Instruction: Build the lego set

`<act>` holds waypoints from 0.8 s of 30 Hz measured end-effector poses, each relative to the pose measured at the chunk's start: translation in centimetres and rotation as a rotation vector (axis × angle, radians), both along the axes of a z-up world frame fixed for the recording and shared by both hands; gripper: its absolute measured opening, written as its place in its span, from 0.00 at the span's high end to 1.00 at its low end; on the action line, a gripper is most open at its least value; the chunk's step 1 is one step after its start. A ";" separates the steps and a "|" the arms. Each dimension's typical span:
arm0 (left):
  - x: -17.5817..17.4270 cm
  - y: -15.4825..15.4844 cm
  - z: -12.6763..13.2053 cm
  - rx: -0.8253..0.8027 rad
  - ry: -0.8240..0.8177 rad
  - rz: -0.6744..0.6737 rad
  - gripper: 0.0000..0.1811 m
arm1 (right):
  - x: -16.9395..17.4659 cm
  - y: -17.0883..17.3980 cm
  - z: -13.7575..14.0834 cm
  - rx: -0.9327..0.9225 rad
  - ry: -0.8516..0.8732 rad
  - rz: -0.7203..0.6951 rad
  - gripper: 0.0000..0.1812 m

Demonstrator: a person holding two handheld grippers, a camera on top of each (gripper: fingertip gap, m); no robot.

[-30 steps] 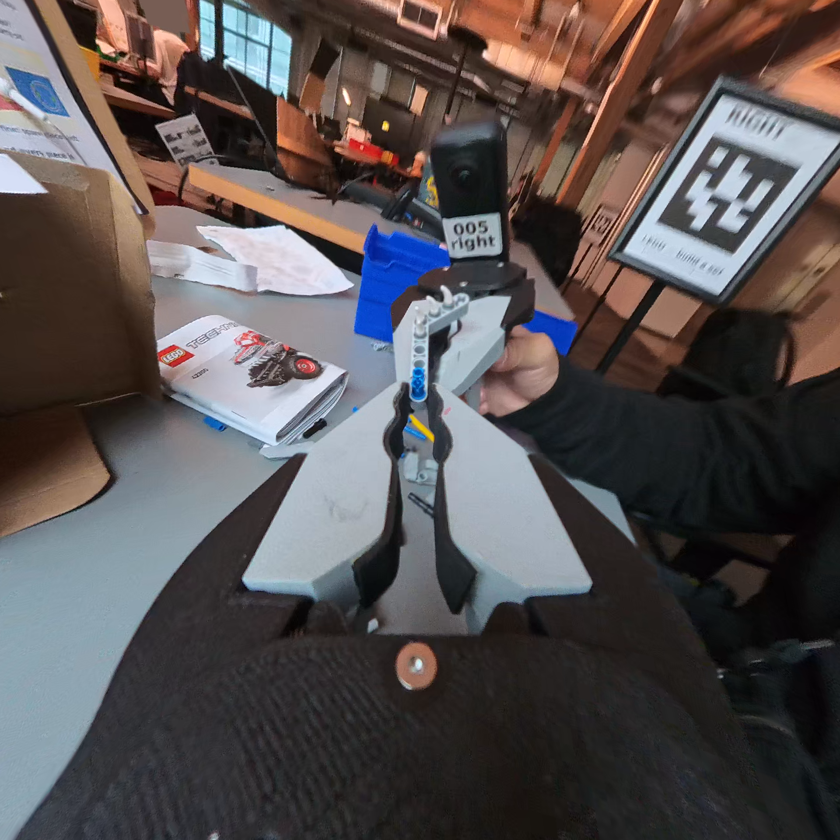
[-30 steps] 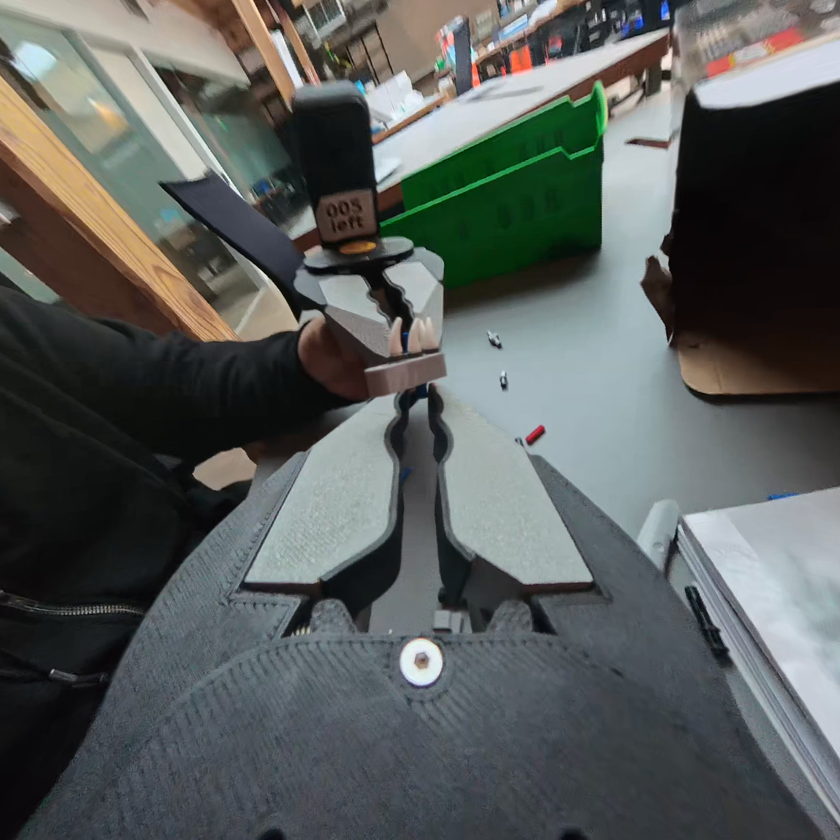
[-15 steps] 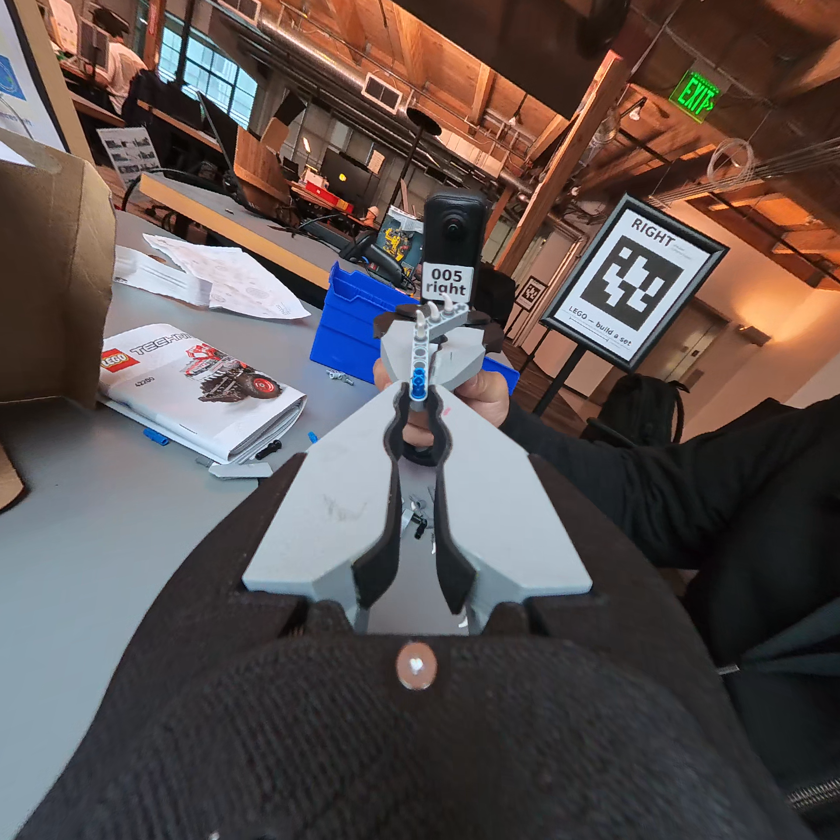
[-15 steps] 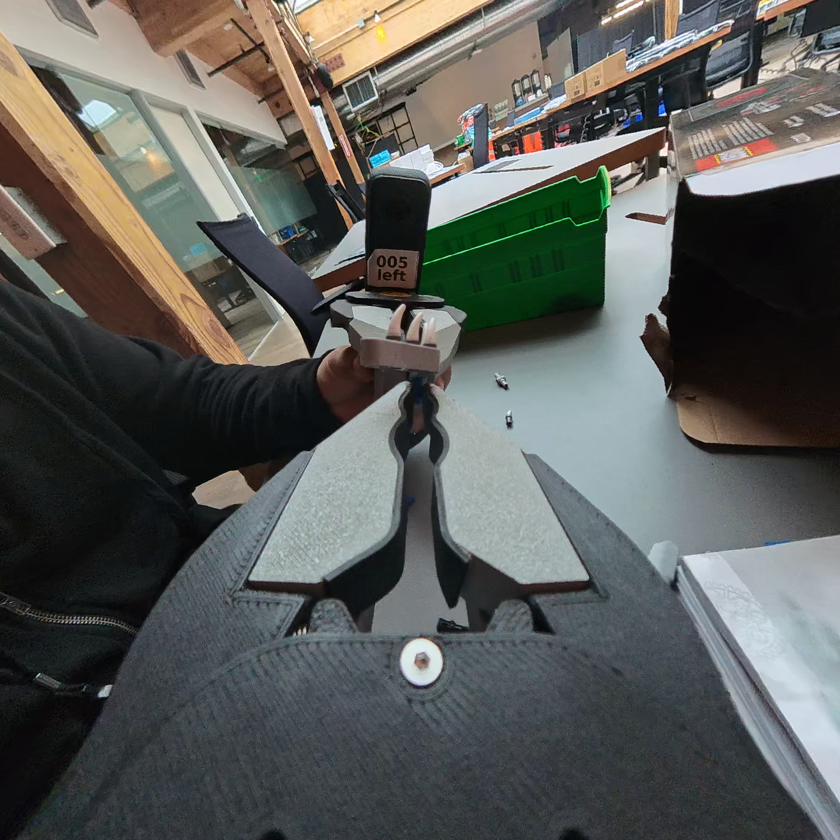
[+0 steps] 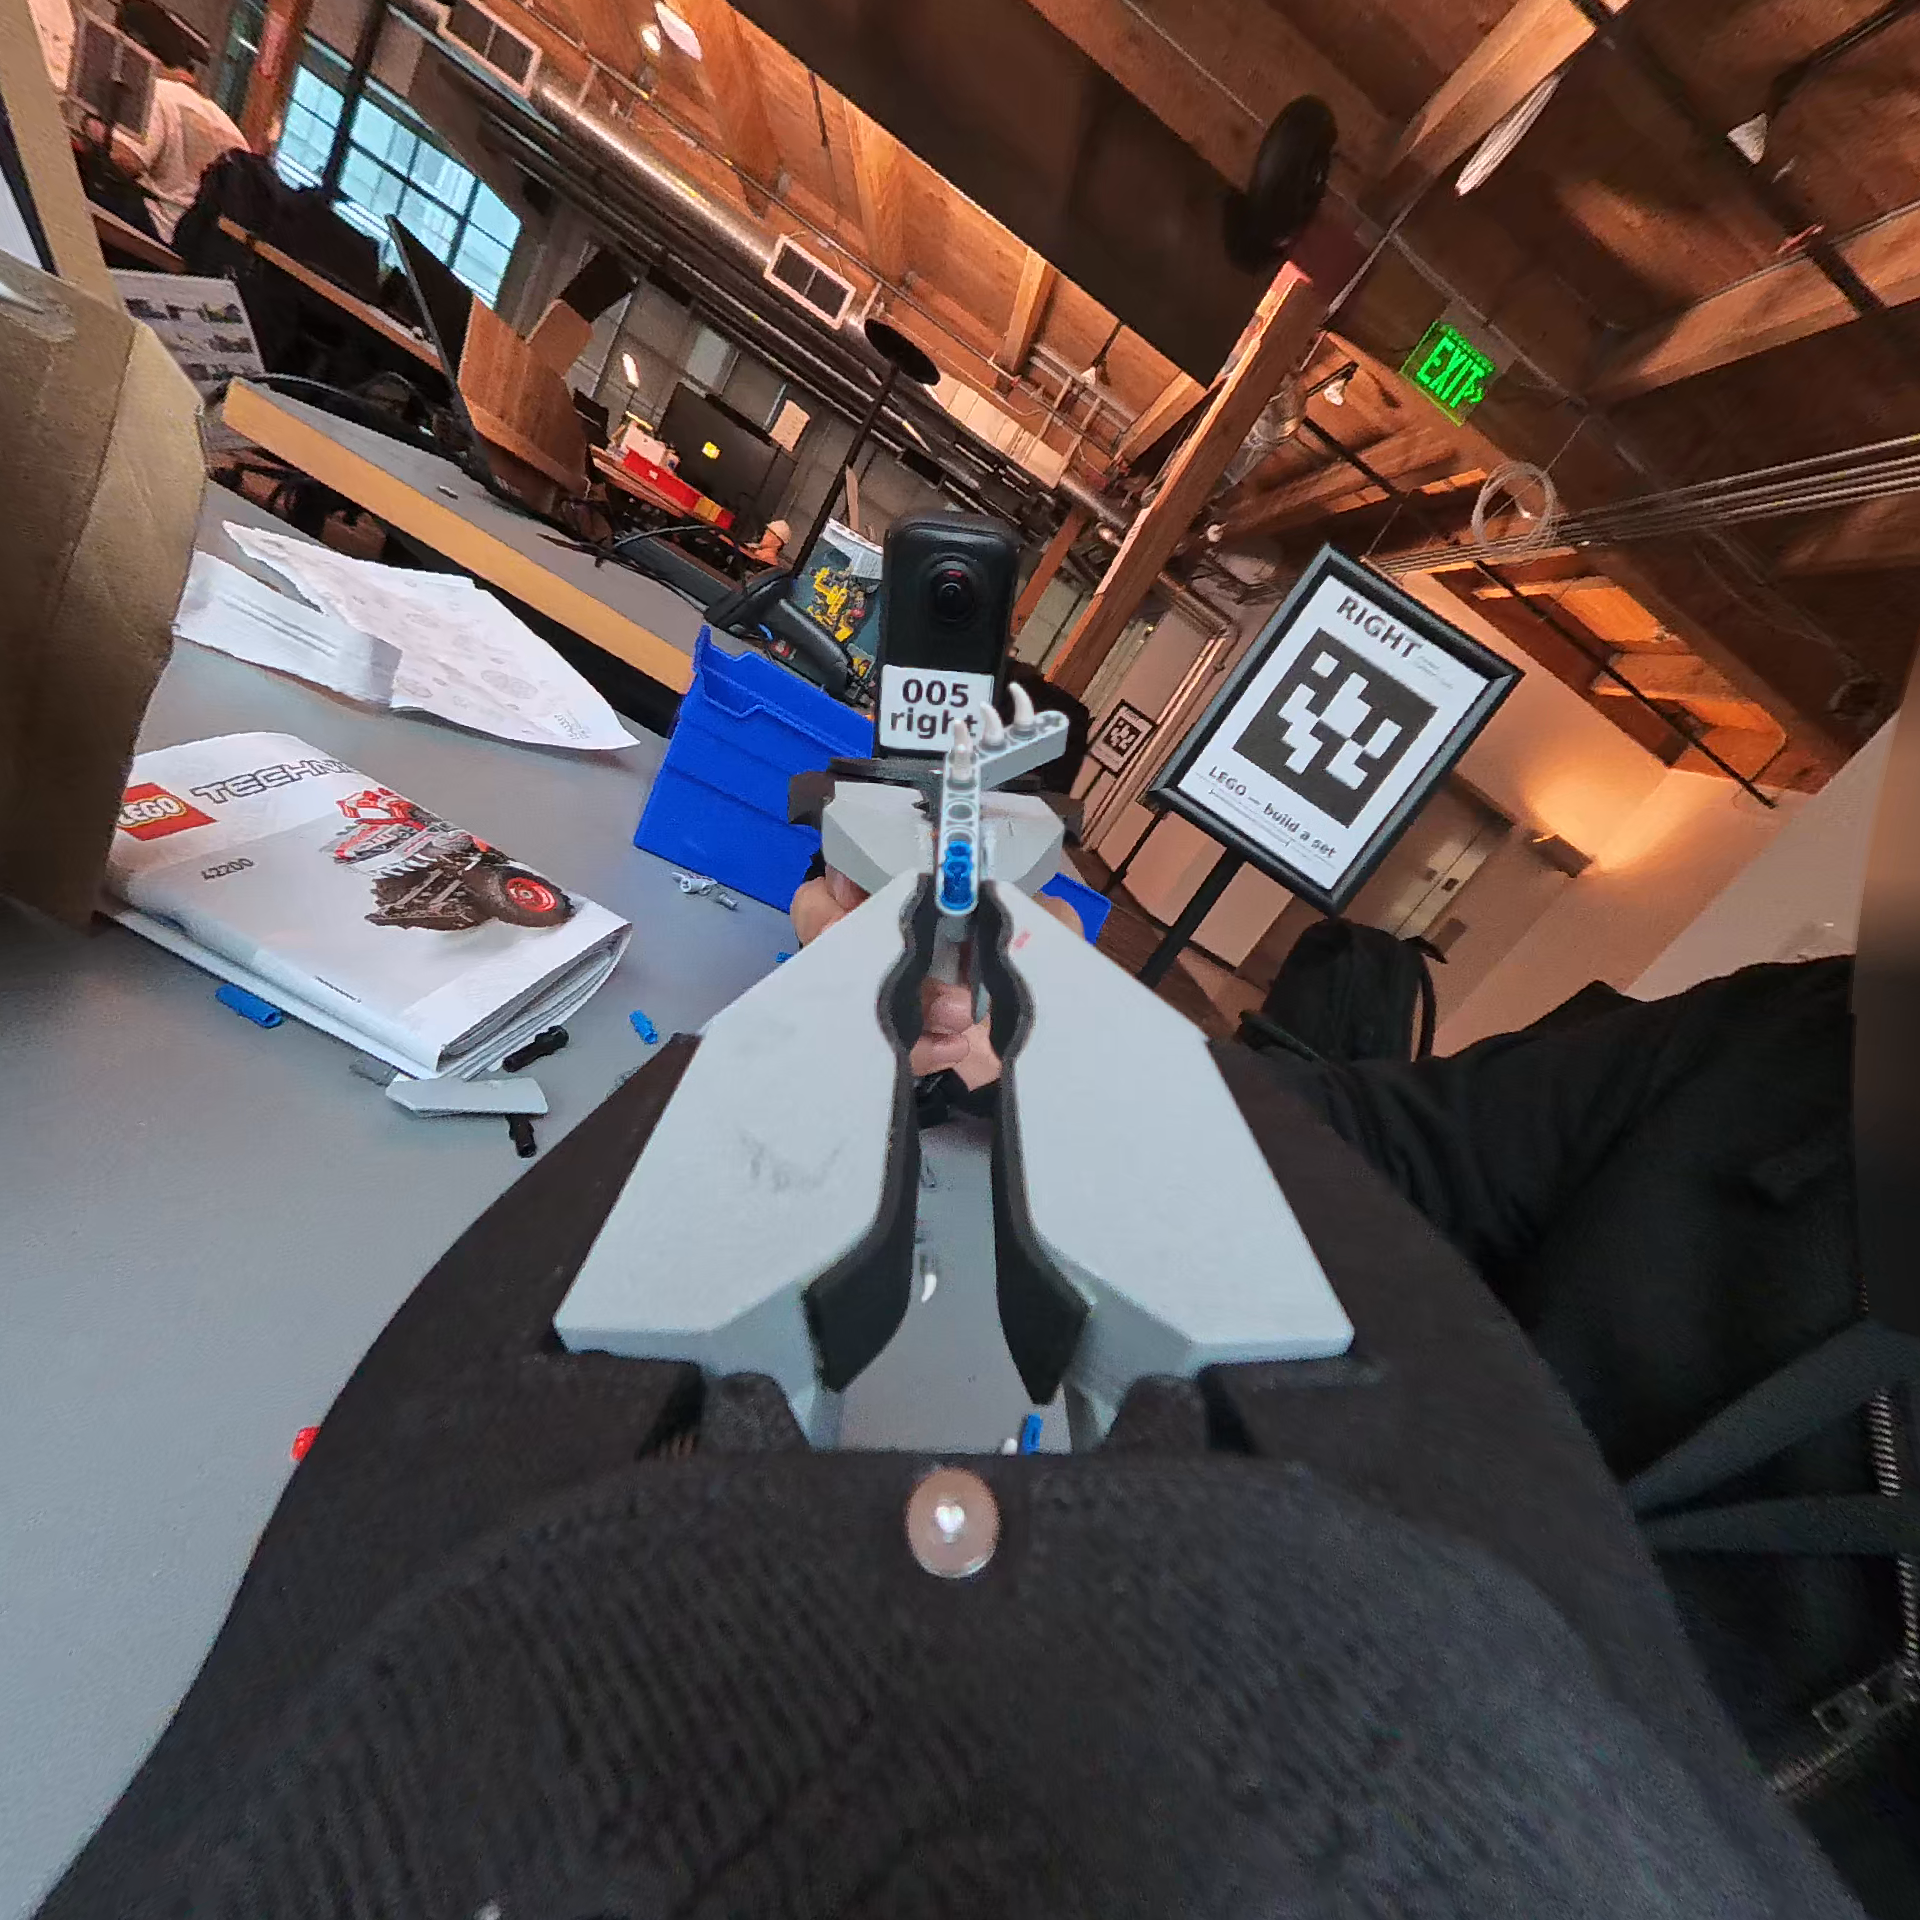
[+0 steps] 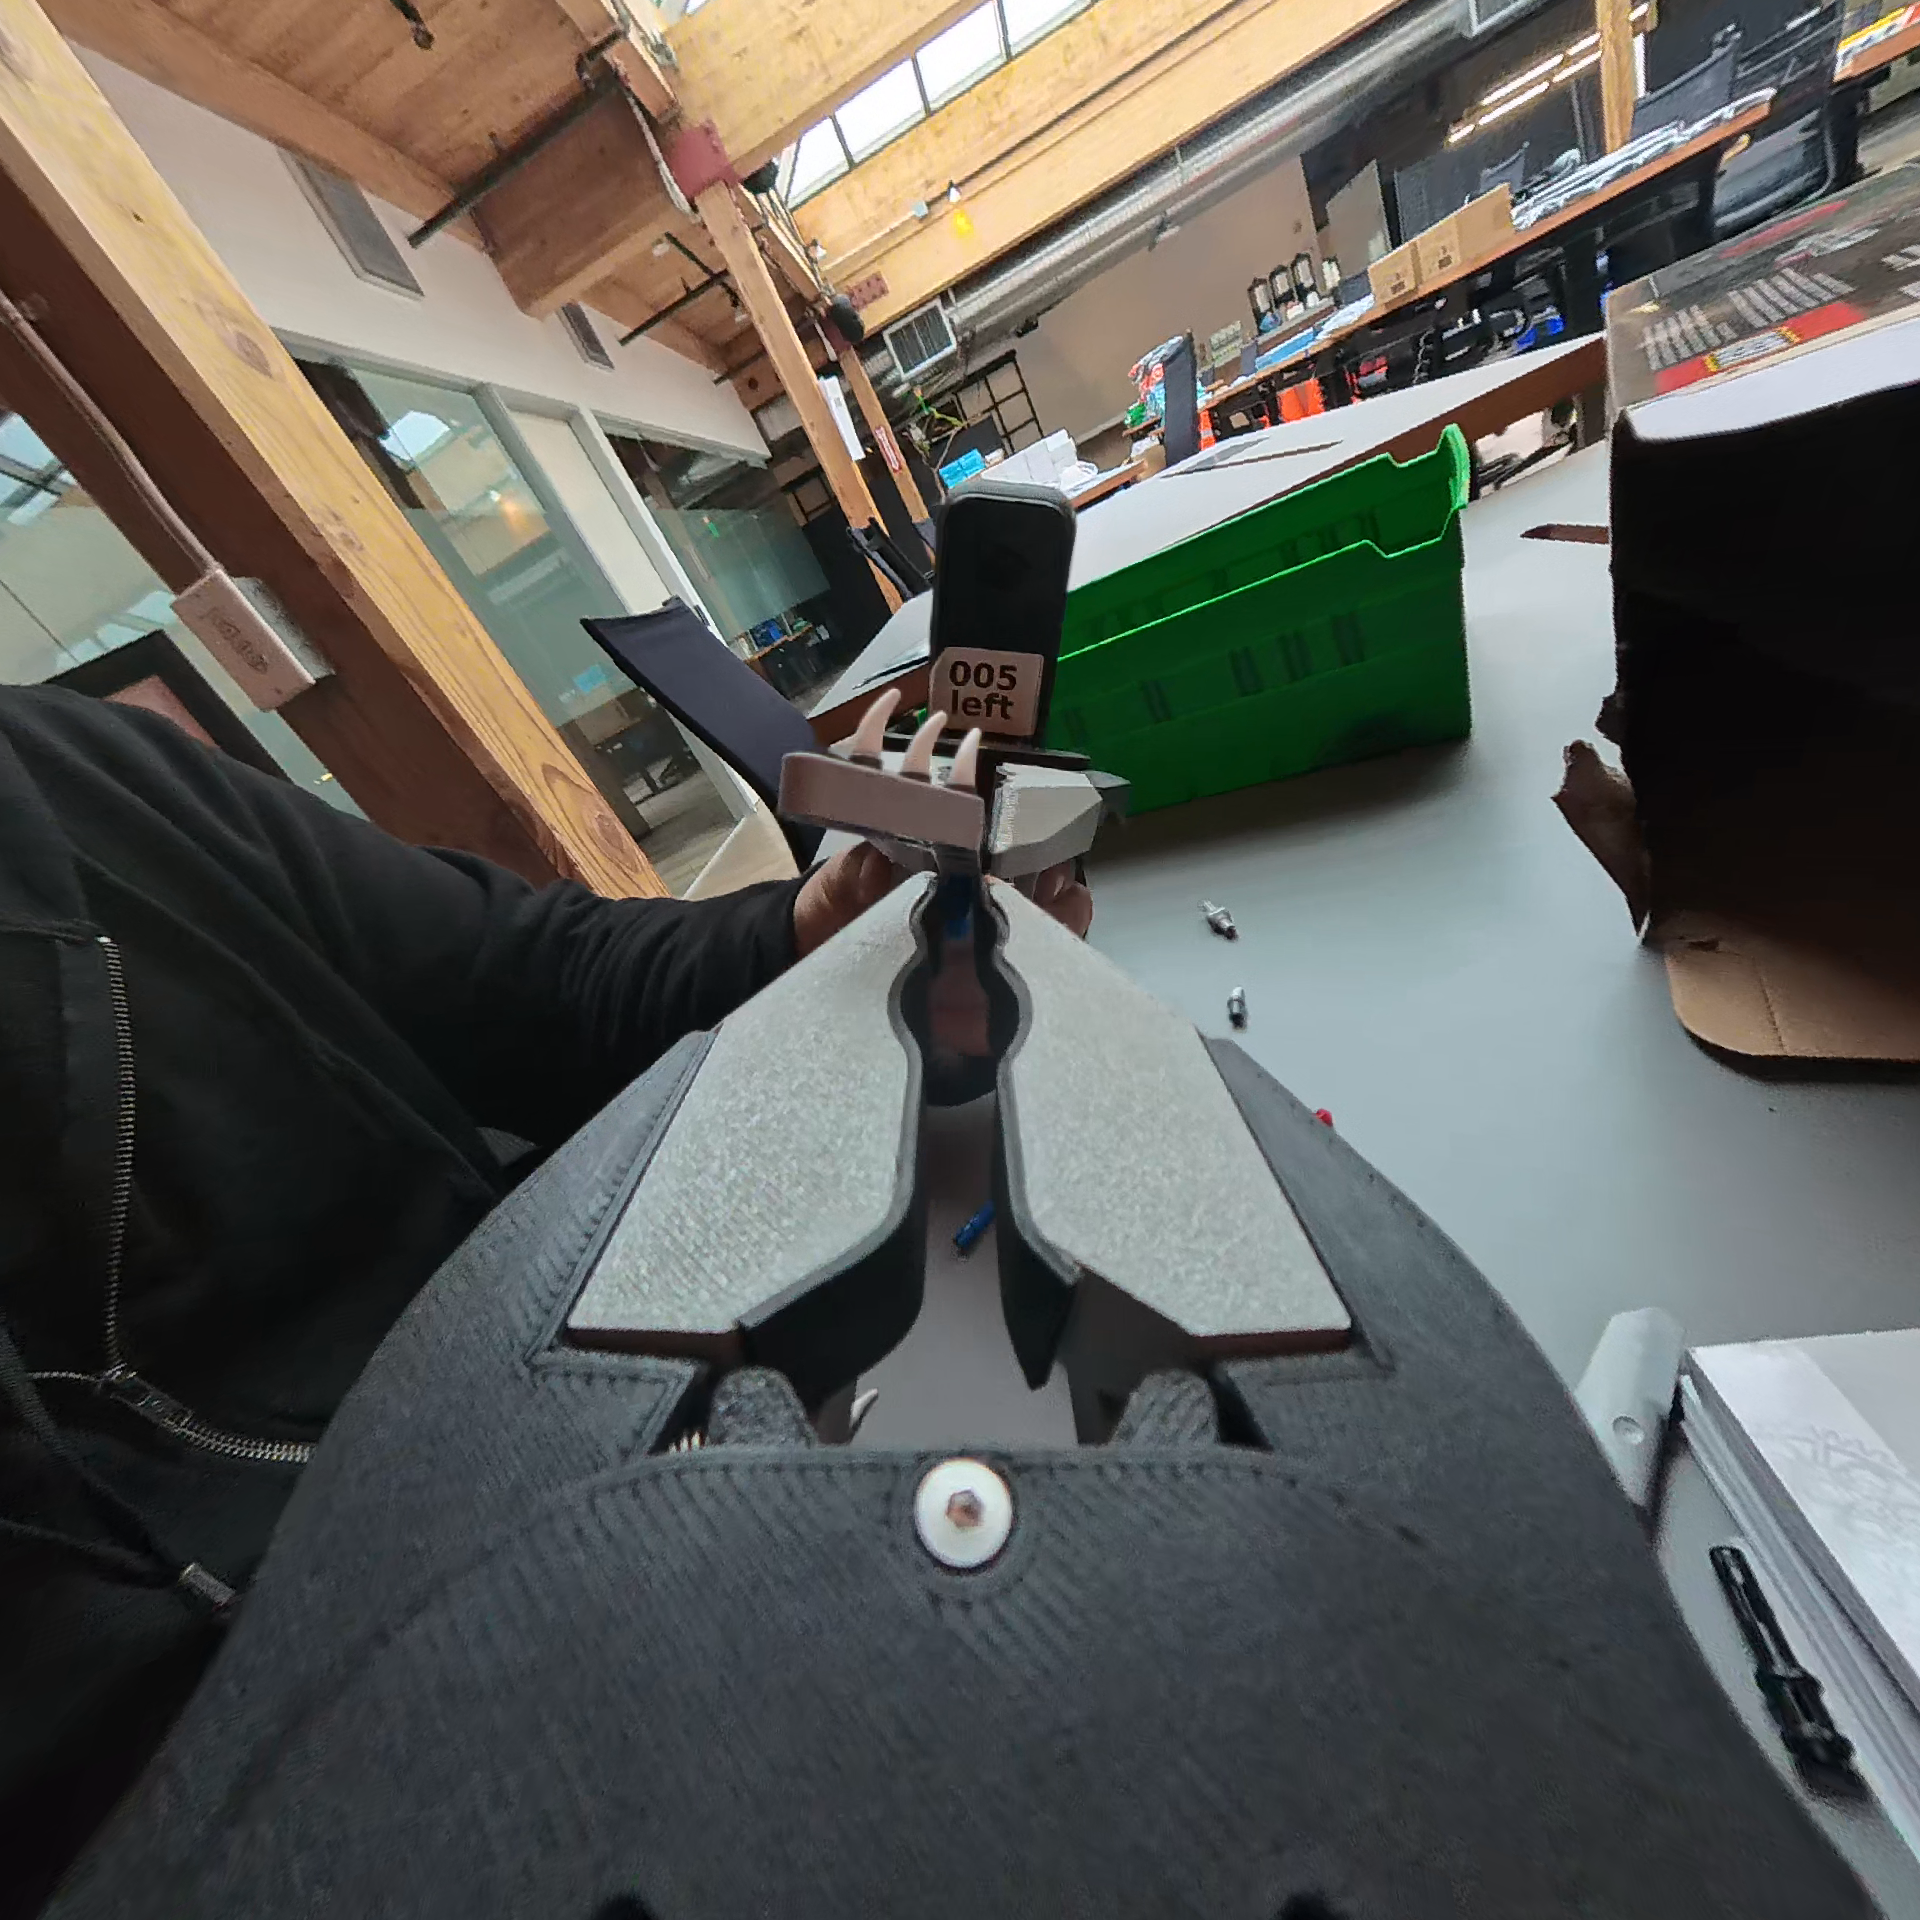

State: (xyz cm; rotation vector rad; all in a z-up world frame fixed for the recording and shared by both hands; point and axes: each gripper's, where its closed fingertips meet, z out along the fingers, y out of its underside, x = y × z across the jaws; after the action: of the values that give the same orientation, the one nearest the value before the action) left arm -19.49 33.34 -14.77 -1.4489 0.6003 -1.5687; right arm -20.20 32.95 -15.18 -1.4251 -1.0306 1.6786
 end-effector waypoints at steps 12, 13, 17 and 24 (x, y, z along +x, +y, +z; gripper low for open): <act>-0.1 -0.1 0.2 0.015 0.002 0.006 0.97 | -0.5 -0.3 0.0 -0.068 0.021 0.029 1.00; -0.1 -0.1 0.3 0.014 0.001 0.004 0.97 | -0.6 -0.3 0.1 -0.077 0.029 0.032 0.99; -0.2 0.0 -0.6 -0.019 0.072 0.001 0.97 | -0.7 -0.3 -1.3 -0.062 -0.072 0.011 1.00; 0.5 0.0 -1.8 0.154 0.299 0.126 0.97 | 0.1 -0.4 -2.9 0.099 -0.299 -0.033 0.99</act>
State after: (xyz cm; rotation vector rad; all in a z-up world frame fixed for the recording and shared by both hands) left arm -19.01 33.29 -16.57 -1.5826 0.7705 -1.1904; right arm -20.10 32.54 -18.03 -1.6504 -1.2268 1.3964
